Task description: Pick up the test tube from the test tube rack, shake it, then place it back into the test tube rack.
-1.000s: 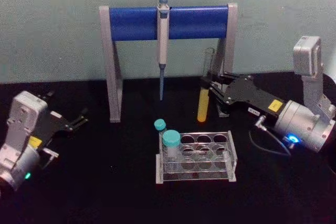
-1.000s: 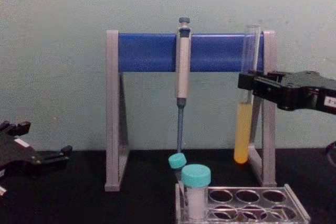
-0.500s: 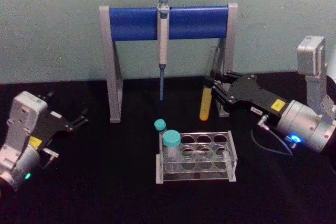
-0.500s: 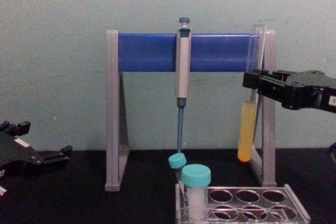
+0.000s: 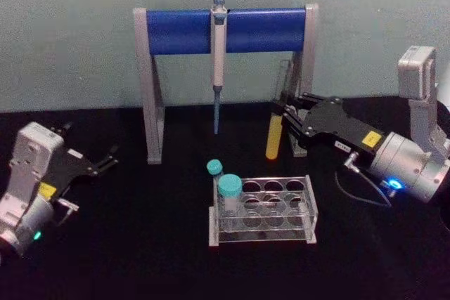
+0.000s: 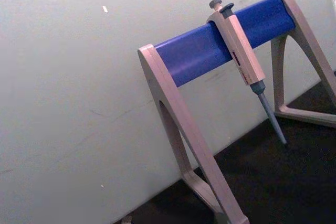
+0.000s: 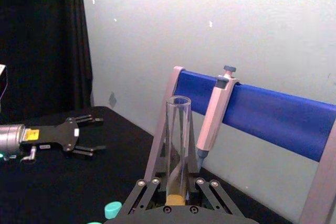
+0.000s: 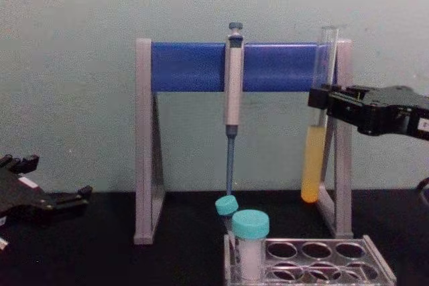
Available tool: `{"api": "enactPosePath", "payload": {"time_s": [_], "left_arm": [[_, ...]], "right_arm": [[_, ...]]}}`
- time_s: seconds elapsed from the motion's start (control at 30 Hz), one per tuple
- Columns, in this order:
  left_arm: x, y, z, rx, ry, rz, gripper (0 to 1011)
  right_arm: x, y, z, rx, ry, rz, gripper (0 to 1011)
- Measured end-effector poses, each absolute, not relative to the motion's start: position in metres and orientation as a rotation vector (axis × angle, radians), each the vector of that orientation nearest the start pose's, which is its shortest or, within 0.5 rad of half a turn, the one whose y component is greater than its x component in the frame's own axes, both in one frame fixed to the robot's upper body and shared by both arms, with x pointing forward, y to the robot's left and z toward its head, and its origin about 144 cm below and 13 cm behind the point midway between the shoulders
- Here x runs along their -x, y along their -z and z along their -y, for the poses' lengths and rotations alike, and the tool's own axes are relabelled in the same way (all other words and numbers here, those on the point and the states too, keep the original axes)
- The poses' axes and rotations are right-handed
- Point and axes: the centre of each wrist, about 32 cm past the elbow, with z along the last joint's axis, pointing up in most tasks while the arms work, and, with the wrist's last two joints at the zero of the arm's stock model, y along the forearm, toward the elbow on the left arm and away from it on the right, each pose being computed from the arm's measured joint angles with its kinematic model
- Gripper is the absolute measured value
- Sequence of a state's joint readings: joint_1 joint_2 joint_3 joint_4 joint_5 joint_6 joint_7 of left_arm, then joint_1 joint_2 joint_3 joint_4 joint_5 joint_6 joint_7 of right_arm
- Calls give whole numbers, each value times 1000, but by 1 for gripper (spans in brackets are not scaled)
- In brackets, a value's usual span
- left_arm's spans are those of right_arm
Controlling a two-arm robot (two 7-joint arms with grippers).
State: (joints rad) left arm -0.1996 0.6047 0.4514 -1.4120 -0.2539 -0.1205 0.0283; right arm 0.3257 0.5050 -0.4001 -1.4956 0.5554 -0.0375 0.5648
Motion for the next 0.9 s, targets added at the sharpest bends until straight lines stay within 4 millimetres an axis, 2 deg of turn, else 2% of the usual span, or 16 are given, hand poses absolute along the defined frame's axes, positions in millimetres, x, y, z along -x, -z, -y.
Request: {"api": "enactPosePath", "payload": {"time_s": [0.47,0.9], "left_arm": [[-489,-1140,-310,-304,-1248,285,1010],[-489,-1140,-310,-304,-1248,285,1010]], "right_arm": [[-524,-1213,272,-38,693,94,221],[-497,-1208,272,-48,689,76,221]]}}
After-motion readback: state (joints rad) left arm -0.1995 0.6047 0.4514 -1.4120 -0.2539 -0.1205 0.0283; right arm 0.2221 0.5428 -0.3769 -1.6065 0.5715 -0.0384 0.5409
